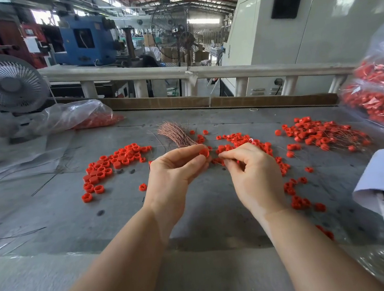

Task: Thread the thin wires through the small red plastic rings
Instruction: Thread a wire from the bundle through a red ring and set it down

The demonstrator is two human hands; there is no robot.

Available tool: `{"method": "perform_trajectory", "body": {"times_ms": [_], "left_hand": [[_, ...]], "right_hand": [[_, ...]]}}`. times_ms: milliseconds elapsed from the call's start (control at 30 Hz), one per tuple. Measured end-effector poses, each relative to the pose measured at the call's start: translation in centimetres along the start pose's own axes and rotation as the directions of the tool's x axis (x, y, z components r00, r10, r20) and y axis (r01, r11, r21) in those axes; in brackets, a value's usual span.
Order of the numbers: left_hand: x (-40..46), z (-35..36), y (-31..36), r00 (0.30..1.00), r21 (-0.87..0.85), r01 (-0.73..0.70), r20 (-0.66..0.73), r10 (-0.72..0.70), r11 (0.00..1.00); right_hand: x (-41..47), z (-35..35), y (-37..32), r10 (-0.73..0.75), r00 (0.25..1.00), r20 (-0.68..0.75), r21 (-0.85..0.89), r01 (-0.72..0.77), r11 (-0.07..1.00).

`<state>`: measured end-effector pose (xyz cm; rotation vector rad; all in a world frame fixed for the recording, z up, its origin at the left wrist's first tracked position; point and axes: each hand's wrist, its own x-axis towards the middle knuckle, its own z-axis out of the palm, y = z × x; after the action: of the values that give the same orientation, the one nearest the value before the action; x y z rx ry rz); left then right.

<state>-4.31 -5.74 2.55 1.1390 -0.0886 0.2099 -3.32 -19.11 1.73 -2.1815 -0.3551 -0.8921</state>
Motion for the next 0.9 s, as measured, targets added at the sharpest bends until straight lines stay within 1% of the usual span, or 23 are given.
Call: {"method": "perform_trajectory", "body": {"times_ms": [133,300,500,633,800,900], "left_hand": [[-0.06,-0.05,0.0,1.0,0.012,0.006,-0.012,-0.006,1.0],[-0.01,-0.03,-0.18,0.999,0.026,0.031,0.01,-0.031,0.999],[0.17,0.1,-0.26,0.992,-0.071,0.118,0.057,-0.114,0.99],[0.15,0.07,-0.21,0.989,-0.116,0.14,0.06,-0.133,0.983],[0.19,-0.04,-0.13,0.988,-0.144,0.153,0.051,-0.147,0.978],[0.22,-0.1,-0.09,0.988,-0.12,0.151,0.06,-0.145,0.981]], "right_hand": [[-0.08,0.0,-0.22,-0.041,0.999,0.014,0.01,0.041,0.999],[-0.11,0.01,-0.63,-0.117,0.992,0.04,0.074,0.114,0.991],[0.0,-0.06,-0.42,-0.079,0.996,0.049,0.074,0.075,0.994],[0.04,-0.03,-0.4,-0.068,0.996,0.051,0.081,0.063,0.995],[0.03,0.07,-0.27,-0.062,0.997,0.043,0.078,0.059,0.995],[-0.06,0.08,-0.31,-0.067,0.997,0.034,0.093,0.063,0.994]]}}
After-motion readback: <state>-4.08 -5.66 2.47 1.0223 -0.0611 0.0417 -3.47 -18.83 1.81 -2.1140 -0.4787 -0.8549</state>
